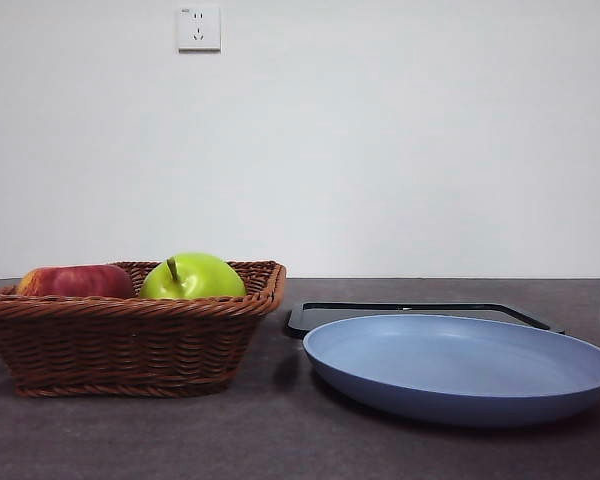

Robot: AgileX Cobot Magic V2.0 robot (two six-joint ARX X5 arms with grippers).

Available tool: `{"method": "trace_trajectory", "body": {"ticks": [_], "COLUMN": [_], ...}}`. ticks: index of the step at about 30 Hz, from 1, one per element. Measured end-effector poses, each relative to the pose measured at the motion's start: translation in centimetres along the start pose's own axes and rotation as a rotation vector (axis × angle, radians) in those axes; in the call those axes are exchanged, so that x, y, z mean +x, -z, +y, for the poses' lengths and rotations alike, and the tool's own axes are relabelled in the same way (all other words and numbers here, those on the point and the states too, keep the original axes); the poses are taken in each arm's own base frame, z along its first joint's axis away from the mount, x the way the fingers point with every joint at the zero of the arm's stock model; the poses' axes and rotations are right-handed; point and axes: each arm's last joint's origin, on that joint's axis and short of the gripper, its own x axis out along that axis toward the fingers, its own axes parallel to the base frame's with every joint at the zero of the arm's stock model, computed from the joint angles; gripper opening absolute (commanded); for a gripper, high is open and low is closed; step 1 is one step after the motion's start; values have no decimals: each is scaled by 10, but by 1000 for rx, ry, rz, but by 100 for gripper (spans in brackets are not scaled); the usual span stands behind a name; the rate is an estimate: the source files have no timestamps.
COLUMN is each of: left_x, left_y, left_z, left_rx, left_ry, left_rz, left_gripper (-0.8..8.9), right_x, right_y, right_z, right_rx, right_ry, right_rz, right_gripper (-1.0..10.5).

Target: Take the lemon from the basket,put the lemon in the plate,hand out the plate

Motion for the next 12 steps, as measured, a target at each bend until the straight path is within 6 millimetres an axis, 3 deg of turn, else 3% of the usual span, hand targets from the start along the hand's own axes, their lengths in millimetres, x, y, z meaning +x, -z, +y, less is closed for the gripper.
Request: {"method": "trace_trajectory", "body": {"ticks": [12], "left_x": [23], "left_y": [-76], "left_z": [-28], "left_rx": [52], "left_ry": [53], "left_rz": [169], "left_gripper": [6], "right_x": [-4], "right_y": [-79], "right_z": [47], "right_rx": [-170], "right_ry": [41], "right_rz": [106], "right_gripper": [3]}}
